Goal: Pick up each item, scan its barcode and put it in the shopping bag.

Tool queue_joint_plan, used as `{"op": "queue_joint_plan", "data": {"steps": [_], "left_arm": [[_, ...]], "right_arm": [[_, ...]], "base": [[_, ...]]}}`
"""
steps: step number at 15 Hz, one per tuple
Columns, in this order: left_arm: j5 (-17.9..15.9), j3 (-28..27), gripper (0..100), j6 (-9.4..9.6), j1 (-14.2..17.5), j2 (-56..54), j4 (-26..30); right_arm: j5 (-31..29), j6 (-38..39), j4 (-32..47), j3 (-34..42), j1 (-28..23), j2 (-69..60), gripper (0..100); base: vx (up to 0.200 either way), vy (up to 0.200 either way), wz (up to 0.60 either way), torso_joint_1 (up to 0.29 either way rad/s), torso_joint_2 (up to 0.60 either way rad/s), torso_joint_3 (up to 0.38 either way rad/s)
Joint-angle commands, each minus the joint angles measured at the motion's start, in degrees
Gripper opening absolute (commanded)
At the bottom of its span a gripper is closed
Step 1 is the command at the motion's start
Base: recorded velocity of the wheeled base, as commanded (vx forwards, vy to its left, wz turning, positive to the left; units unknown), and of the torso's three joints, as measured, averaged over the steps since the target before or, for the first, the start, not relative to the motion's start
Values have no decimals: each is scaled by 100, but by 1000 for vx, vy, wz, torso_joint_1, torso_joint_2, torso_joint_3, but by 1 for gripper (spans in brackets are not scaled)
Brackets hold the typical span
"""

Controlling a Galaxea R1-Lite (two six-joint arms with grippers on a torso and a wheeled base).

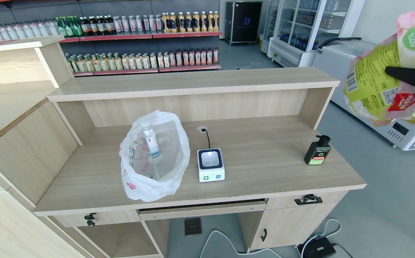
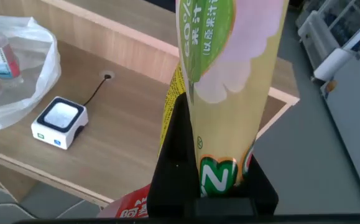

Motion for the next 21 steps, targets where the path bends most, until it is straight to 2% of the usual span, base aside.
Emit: {"op": "queue_joint_plan", "data": {"steps": [1,2,6,10,12,17,19,21], "left_arm": [[2,0,100,-1,1,2,0],[2,0,100,-1,1,2,0],[2,0,100,-1,1,2,0],[2,0,100,-1,1,2,0],[10,0,100,-1,1,2,0],[2,0,100,-1,1,2,0],[2,0,100,-10,1,2,0],[2,0,100,-1,1,2,0]], "right_arm": [[6,-130,-41,179,18,152,0],[6,-236,-41,179,-8,170,0],[-3,-877,-41,117,-26,337,0],[-3,-1203,-102,82,-44,653,0],[24,-1642,-67,82,-281,838,0],[76,-2512,-120,12,-448,1383,0],[894,-3075,-102,47,-562,1585,0],[1342,-3813,-50,-15,-597,1743,0]], "base": [[0,0,0,0,0,0],[0,0,0,0,0,0],[0,0,600,5,5,5],[0,0,600,4,0,0],[0,0,600,7,0,2],[0,0,0,0,0,0],[0,0,0,0,0,0],[0,0,0,0,0,0]]}}
